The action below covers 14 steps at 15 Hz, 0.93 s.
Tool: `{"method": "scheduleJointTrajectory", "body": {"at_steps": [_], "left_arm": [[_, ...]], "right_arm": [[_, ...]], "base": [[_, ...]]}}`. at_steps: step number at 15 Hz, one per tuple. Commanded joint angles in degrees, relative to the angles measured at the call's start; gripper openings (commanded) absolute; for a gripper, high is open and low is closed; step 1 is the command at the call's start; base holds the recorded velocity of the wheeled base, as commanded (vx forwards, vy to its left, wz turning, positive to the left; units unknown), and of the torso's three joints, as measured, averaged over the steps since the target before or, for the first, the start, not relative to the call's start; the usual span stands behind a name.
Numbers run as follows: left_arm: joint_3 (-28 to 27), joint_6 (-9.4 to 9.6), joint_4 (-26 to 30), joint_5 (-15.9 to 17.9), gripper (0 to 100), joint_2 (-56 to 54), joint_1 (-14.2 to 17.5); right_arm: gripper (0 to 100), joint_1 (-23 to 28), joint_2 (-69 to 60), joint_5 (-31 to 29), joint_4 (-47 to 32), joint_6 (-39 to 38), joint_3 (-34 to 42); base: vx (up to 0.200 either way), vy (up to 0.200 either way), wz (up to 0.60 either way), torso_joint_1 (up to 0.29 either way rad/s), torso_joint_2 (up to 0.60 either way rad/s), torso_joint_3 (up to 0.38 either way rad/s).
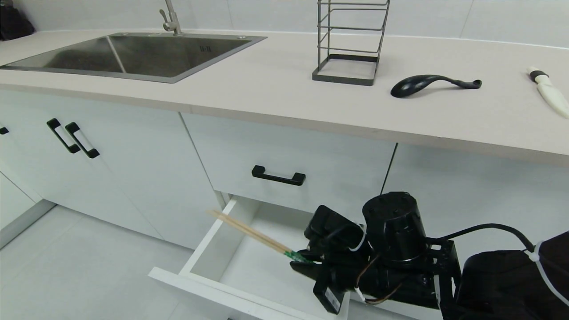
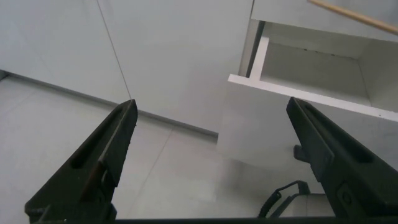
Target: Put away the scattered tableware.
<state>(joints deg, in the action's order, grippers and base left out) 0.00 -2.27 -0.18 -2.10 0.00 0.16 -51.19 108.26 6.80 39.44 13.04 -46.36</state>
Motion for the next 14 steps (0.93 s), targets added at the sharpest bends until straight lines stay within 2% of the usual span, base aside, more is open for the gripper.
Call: {"method": "scheduleJointTrajectory", "body": {"at_steps": [1, 6, 9, 11, 14], "left_arm": [[0.0, -0.02, -0.08, -0.01, 100, 0.0, 0.02], [0.0, -0.02, -0.08, -0.01, 100, 0.0, 0.02], [0.0, -0.02, -0.08, -0.01, 100, 0.0, 0.02], [0.0, -0.02, -0.08, -0.01, 100, 0.0, 0.02], [0.0, -0.02, -0.08, -0.01, 100, 0.0, 0.02]], "right_arm": [[0, 1.18, 0.98, -3.2, -0.06, -0.04, -1.19], [0, 1.44, 3.62, -9.0, -1.56, -0.04, -5.85], [0, 0.56, 4.76, -9.35, -9.38, 0.05, -9.36], [0, 0.12, 6.34, -9.44, -11.58, 0.14, -11.56], [0, 0.48, 8.1, -10.76, -13.51, -0.12, -10.68]], "base": [[0.0, 0.0, 0.0, -0.012, 0.17, 0.041], [0.0, 0.0, 0.0, -0.001, 0.02, 0.007], [0.0, 0.0, 0.0, 0.0, 0.0, 0.0], [0.0, 0.0, 0.0, 0.0, 0.0, 0.0], [0.0, 0.0, 0.0, 0.0, 0.0, 0.0]]}}
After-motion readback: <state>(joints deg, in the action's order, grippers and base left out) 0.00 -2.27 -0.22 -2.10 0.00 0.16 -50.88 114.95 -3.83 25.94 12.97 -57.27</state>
